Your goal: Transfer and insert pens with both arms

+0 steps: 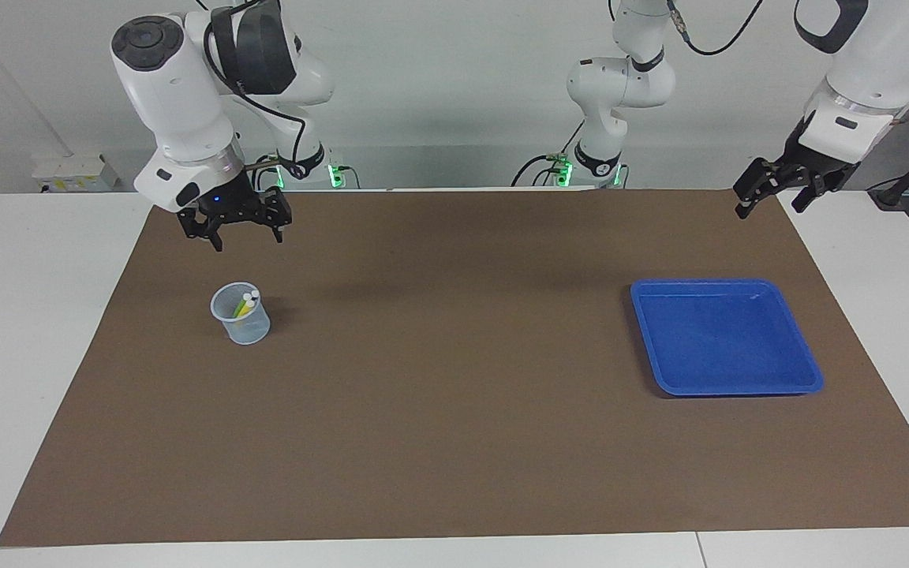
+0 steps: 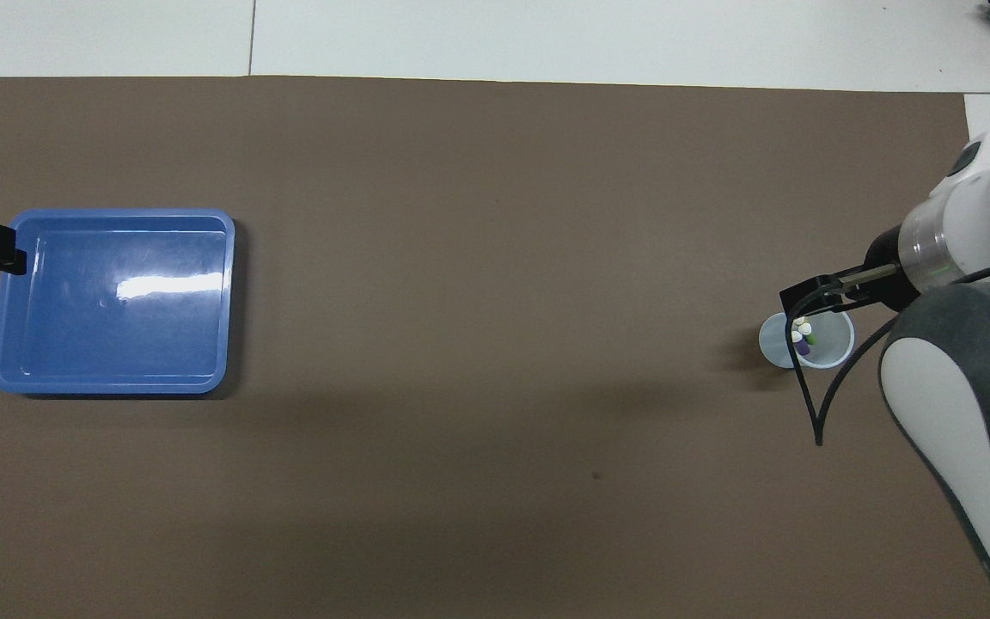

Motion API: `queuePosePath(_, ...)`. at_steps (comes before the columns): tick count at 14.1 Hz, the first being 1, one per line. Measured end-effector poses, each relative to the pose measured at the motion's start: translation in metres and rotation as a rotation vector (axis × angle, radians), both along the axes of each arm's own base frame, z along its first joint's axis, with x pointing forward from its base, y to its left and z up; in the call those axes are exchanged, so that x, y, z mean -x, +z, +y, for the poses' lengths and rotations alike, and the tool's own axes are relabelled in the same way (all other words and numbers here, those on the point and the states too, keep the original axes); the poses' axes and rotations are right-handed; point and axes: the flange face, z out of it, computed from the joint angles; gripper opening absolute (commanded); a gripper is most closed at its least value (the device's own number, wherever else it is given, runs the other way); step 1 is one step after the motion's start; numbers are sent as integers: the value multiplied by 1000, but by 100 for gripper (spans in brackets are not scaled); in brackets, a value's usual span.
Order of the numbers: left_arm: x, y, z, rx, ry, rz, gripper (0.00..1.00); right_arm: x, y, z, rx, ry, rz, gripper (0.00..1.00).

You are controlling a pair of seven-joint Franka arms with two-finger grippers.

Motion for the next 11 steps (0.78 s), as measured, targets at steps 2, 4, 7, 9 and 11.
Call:
queuePosePath(2, -1, -4, 0, 0, -1, -1, 100, 0, 0, 0, 0, 0, 0, 100)
queuePosePath(4, -2, -8, -1, 0, -1, 2, 100, 0, 0, 0, 0, 0, 0, 100)
queuePosePath(7, -2, -12, -1, 0, -1, 7, 100, 0, 0, 0, 0, 0, 0, 100)
queuePosePath(9, -2, -15, -1, 0, -2, 8, 100, 0, 0, 0, 0, 0, 0, 100)
queuePosePath(11, -2, -16, -1, 0, -2, 9, 100, 0, 0, 0, 0, 0, 0, 100)
